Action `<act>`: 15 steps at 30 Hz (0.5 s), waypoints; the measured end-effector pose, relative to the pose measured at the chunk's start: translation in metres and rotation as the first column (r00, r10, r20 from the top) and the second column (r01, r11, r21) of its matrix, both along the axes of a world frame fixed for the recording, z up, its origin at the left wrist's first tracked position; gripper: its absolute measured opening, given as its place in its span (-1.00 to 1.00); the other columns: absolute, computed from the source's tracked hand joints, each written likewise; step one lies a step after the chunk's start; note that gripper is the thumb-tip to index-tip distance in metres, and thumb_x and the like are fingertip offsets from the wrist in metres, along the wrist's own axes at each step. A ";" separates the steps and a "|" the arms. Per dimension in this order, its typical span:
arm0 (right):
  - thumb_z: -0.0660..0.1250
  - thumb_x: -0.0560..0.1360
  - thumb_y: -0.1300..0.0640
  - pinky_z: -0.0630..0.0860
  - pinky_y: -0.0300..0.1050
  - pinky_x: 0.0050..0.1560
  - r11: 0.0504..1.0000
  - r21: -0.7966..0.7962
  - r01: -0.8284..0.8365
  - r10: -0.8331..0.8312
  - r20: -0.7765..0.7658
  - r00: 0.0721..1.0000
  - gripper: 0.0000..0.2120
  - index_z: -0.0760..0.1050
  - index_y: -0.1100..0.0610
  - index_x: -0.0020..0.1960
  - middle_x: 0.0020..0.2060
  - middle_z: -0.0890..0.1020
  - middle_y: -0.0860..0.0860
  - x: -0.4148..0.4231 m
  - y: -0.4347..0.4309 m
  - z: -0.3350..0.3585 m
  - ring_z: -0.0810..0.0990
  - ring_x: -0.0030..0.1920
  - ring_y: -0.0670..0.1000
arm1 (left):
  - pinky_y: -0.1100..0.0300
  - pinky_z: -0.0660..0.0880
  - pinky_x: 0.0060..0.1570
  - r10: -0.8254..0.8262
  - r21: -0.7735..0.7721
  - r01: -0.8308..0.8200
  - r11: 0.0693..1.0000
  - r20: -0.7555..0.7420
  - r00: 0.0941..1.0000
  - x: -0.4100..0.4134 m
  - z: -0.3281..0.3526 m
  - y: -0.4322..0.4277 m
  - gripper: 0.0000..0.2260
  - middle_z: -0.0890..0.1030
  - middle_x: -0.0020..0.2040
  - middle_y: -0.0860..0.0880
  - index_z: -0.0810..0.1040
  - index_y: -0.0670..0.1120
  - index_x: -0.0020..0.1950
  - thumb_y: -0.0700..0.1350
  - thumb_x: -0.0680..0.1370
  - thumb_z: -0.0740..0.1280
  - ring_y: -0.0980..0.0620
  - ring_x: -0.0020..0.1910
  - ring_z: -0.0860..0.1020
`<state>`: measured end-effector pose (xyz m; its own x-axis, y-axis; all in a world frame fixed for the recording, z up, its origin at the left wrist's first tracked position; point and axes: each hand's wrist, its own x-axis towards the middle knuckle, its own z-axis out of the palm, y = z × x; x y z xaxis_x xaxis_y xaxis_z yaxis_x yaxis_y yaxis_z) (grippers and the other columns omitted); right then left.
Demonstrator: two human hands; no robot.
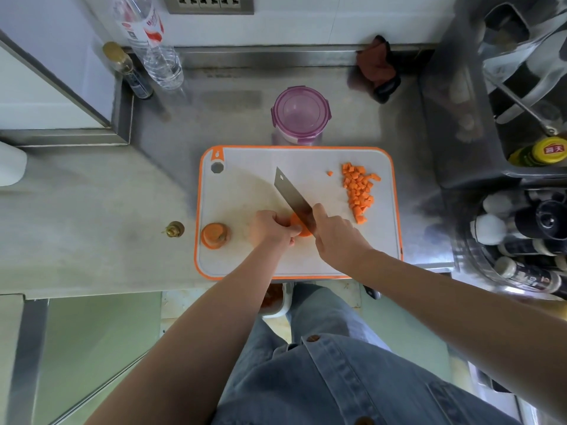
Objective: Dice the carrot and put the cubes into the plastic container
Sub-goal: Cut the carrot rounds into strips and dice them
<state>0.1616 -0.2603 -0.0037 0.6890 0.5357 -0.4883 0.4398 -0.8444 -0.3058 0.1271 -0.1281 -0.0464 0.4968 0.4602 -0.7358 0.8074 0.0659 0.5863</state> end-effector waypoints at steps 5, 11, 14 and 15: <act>0.13 0.56 0.30 0.33 -0.04 -0.31 1.000 -0.019 -0.002 0.002 0.005 1.000 -0.66 0.15 0.19 0.29 -0.30 0.35 0.02 -0.003 0.005 -0.007 0.42 -0.27 0.11 | -0.06 0.65 -0.15 -0.007 -0.070 0.005 0.998 -0.038 0.999 0.007 0.002 0.006 -0.74 0.62 -0.33 -0.10 0.50 -0.17 -0.30 -0.31 0.31 0.58 -0.08 -0.36 0.64; 0.12 0.57 0.25 0.47 0.05 -0.22 1.000 -0.009 -0.004 0.004 0.020 1.000 -0.46 0.00 0.19 0.49 -0.12 0.55 0.14 -0.009 0.002 -0.015 0.59 -0.17 0.22 | -0.10 0.64 -0.14 0.014 -0.127 -0.018 0.992 -0.035 0.999 0.007 -0.001 0.008 -0.74 0.62 -0.36 -0.12 0.49 -0.17 -0.33 -0.36 0.31 0.56 -0.11 -0.35 0.63; 0.12 0.59 0.23 0.55 0.06 -0.19 1.000 -0.002 -0.006 0.006 0.027 1.000 -0.47 -0.01 0.19 0.49 -0.18 0.51 0.09 -0.011 0.002 -0.016 0.60 -0.19 0.18 | -0.09 0.64 -0.13 0.015 -0.111 -0.018 0.994 -0.032 0.999 0.006 0.001 0.007 -0.72 0.62 -0.36 -0.11 0.47 -0.15 -0.34 -0.35 0.31 0.56 -0.13 -0.32 0.66; 0.12 0.59 0.22 0.57 0.06 -0.18 1.000 -0.001 -0.008 0.008 0.037 0.999 -0.47 -0.01 0.18 0.49 -0.18 0.52 0.09 -0.012 0.002 -0.017 0.60 -0.20 0.17 | -0.09 0.64 -0.14 0.014 -0.106 -0.017 0.994 -0.033 0.999 0.006 0.003 0.007 -0.72 0.62 -0.35 -0.11 0.47 -0.14 -0.33 -0.34 0.32 0.56 -0.14 -0.31 0.67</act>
